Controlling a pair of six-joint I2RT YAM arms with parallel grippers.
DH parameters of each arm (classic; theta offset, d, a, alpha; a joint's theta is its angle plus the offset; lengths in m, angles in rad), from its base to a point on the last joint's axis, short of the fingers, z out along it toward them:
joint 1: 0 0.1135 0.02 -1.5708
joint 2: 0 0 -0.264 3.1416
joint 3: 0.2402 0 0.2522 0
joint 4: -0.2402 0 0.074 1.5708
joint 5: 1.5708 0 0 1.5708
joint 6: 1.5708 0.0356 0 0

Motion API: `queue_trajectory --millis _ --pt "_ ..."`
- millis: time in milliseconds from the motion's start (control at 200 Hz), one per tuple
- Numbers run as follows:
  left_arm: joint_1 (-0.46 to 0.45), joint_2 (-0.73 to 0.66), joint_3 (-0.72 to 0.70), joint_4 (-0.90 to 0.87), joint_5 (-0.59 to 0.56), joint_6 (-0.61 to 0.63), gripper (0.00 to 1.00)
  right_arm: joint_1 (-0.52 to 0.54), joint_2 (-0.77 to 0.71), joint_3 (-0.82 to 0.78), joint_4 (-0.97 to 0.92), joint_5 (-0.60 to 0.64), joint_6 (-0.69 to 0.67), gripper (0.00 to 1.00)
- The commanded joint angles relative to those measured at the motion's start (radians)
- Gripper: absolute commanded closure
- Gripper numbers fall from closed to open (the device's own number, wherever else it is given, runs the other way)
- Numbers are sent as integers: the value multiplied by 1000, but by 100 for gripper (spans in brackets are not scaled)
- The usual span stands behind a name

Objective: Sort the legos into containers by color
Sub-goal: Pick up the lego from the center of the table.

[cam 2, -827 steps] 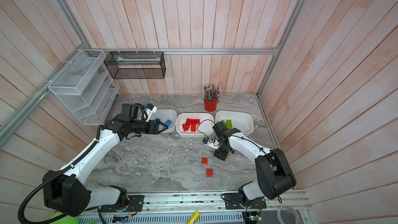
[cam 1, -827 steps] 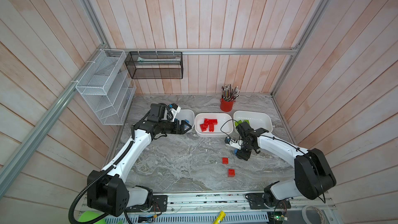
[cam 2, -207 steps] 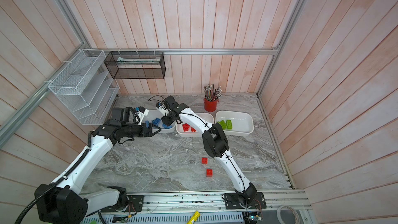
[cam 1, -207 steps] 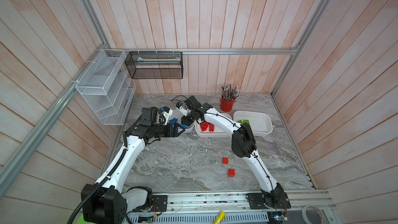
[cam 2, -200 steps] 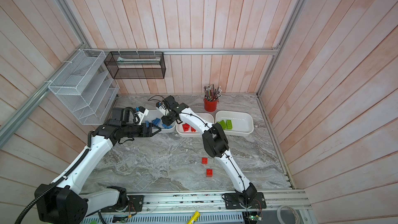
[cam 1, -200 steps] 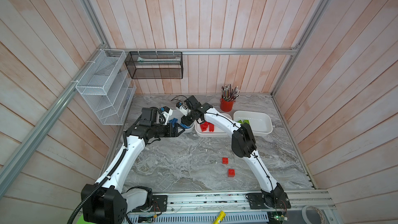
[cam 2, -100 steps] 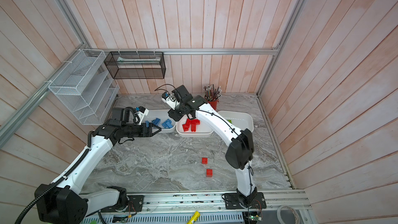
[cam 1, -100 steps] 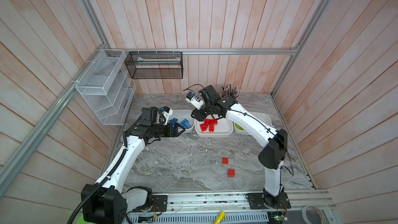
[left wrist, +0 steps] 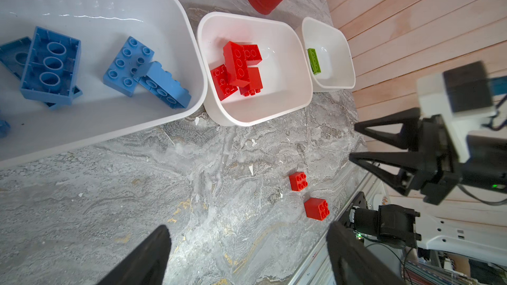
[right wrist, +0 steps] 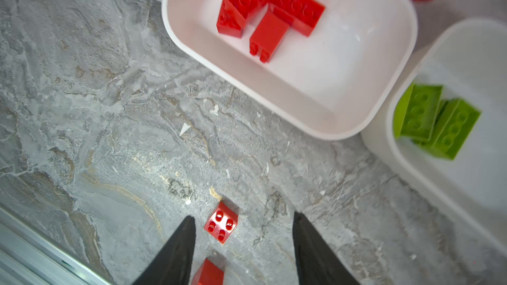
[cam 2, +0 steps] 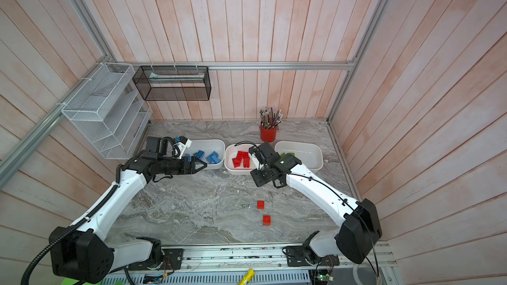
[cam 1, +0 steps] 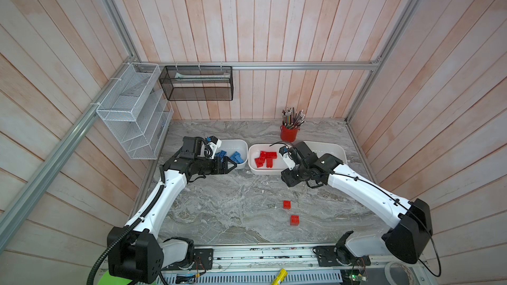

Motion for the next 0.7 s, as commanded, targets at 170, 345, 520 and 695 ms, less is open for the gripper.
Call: queue_trajectory --millis 170,345,520,695 --pt "-7 17 12 30 14 8 9 85 62 -142 81 10 346 41" --pt "-7 20 5 20 3 18 9 130 145 -136 55 71 424 38" --pt "-8 23 -3 26 0 21 9 137 131 -205 90 61 539 37" --pt "-10 32 -1 23 -3 27 9 137 136 -243 126 46 579 36"
